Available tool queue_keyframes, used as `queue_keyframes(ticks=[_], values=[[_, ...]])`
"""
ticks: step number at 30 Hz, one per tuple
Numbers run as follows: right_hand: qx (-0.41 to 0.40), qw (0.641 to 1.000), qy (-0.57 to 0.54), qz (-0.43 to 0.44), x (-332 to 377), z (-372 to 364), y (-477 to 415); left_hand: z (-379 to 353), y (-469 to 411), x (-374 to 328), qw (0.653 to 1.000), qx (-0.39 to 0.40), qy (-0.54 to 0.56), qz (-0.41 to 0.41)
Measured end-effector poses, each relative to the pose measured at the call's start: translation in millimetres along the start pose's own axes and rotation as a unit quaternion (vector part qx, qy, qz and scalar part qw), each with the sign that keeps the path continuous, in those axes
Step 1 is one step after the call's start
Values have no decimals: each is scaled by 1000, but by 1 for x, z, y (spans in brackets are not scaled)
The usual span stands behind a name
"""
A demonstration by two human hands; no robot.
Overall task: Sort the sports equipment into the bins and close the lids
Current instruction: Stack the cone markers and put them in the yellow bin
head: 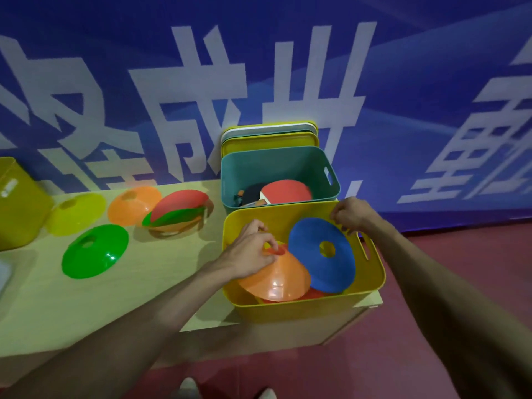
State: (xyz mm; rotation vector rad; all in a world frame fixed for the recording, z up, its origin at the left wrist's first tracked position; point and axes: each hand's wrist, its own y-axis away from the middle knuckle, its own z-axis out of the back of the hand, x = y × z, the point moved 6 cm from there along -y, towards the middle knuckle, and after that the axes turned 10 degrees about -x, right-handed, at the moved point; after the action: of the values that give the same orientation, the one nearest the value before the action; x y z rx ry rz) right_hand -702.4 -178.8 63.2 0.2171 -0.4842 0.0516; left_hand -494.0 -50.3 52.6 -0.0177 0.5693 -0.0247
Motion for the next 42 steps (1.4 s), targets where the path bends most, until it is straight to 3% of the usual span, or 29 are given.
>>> queue_keyframes(ticks=[6,12,21,27,38,42], values=[[7,997,-42,63,32,-8,1,4,1,2,999,-22,35,10],[15,981,-100,167,104,-31,10,47,1,30,988,-111,83,71],[55,951,-164,257,214,-81,20,104,24,102,960,-208,103,158],[95,938,-141,302,274,-128,26,124,47,169,935,-242,118,230],[181,938,-104,278,377,-240,16,154,77,331,896,-235,174,333],[225,940,-112,230,405,-287,11,152,84,393,886,-205,175,377]])
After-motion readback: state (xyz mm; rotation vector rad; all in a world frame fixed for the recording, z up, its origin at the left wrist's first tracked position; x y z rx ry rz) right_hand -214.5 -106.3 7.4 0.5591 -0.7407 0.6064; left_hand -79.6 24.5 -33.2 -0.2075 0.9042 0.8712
